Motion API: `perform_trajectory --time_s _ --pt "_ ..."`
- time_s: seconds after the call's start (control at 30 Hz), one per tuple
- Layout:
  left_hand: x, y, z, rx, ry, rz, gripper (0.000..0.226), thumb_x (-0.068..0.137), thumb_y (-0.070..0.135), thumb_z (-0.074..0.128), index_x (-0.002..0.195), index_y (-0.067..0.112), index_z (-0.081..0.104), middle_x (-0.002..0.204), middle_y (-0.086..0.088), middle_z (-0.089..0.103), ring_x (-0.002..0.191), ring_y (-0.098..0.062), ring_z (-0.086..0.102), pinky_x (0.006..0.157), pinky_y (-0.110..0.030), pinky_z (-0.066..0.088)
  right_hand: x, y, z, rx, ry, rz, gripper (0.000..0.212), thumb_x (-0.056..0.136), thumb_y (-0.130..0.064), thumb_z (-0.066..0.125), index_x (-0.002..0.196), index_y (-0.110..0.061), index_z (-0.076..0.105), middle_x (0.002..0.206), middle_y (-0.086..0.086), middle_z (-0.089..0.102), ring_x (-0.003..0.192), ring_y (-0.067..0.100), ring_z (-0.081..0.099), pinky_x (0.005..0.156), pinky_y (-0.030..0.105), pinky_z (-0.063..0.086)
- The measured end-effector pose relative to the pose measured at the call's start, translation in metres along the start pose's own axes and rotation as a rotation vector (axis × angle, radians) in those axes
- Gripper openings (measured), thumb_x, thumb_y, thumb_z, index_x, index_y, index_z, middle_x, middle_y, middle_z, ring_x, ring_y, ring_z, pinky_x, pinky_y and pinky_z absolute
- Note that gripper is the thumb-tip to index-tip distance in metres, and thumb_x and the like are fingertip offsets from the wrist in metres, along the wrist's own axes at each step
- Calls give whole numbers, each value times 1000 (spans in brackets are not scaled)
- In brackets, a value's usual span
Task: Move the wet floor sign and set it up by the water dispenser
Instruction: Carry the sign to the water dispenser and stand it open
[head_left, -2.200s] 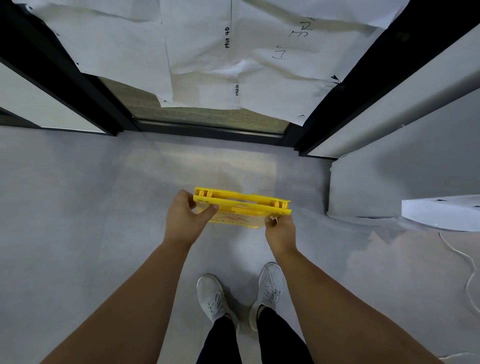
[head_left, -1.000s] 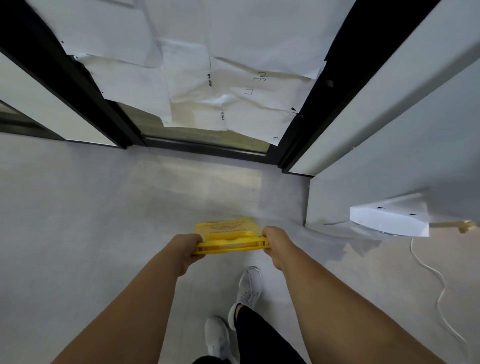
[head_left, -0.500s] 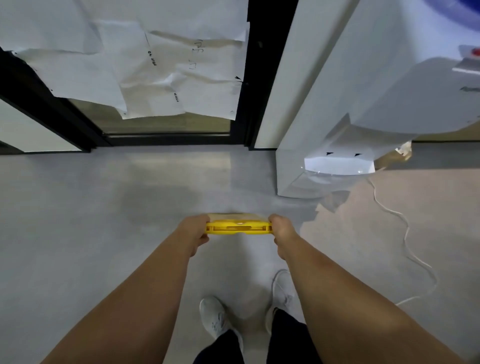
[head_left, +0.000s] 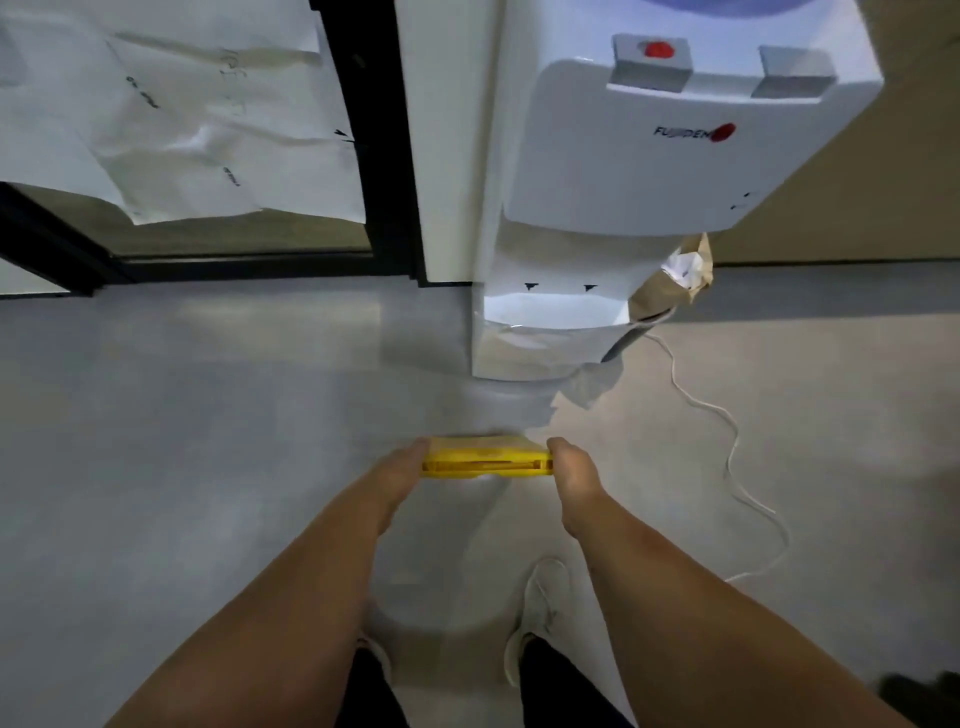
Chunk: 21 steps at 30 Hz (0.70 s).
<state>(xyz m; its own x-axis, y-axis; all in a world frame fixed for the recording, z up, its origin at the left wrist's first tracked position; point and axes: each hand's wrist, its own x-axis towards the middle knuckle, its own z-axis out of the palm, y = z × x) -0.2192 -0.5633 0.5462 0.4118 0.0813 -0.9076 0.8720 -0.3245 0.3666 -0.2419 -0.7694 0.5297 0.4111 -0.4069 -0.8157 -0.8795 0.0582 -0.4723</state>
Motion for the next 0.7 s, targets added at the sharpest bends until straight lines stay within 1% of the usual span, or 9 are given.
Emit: perform_trajectory --time_s 0.07,0.13,0.17,0.27,0.37,0.43,0.53,0.63,0.7 --pt "-1 -3 27 -27 -19 -42 66 92 55 41 146 16 36 155 -12 33 136 -30 39 114 -42 33 11 1 -28 -30 14 -44 26 94 -35 45 85 -12 54 96 9 54 93 29 49 84 34 38" --pt "-3 -4 49 -57 -47 -55 68 89 58 45 145 20 37 156 -11 31 138 -30 38 114 -43 33 21 4 -49 -3 19 -79 29 94 -39 48 101 -12 53 90 5 52 93 26 49 84 32 37" --pt "-2 -6 59 -56 -57 -44 66 90 56 45 145 19 38 156 -11 31 140 -29 36 115 -43 32 26 7 -57 5 20 -79 31 94 -41 49 105 -12 51 91 5 52 92 26 48 84 32 37" --pt "1 -8 80 -11 -61 39 64 94 54 39 145 17 37 156 -11 32 143 -28 33 117 -43 28 38 20 -71 17 18 -50 31 95 -43 49 104 -13 48 102 9 51 95 26 48 84 33 36" --pt "4 -10 92 88 -54 102 62 94 55 37 143 17 42 152 -13 39 139 -28 37 112 -40 30 48 35 -79 36 62 -30 32 95 -44 48 103 -14 47 103 9 50 95 26 47 83 33 36" --pt "6 -10 96 114 -42 122 61 94 55 36 140 16 45 149 -13 43 137 -28 40 109 -39 32 53 43 -83 64 90 -50 36 95 -48 48 102 -13 47 103 10 51 95 26 48 82 32 35" --pt "8 -8 99 128 -29 125 64 95 55 35 140 11 46 149 -15 43 137 -29 40 109 -39 32 57 47 -84 58 77 -49 42 93 -52 48 104 -12 47 103 9 52 95 25 49 83 33 35" --pt "8 -11 97 187 -39 78 74 91 62 33 140 8 46 149 -17 43 136 -31 41 109 -39 33 58 44 -82 44 67 -39 42 94 -53 44 107 -13 47 106 9 51 97 25 47 85 32 35" --pt "5 -12 96 209 -26 41 81 88 67 33 139 5 46 150 -18 42 136 -32 41 110 -40 33 57 44 -82 39 75 -33 48 95 -51 44 116 -9 50 108 9 50 98 24 46 87 31 35"
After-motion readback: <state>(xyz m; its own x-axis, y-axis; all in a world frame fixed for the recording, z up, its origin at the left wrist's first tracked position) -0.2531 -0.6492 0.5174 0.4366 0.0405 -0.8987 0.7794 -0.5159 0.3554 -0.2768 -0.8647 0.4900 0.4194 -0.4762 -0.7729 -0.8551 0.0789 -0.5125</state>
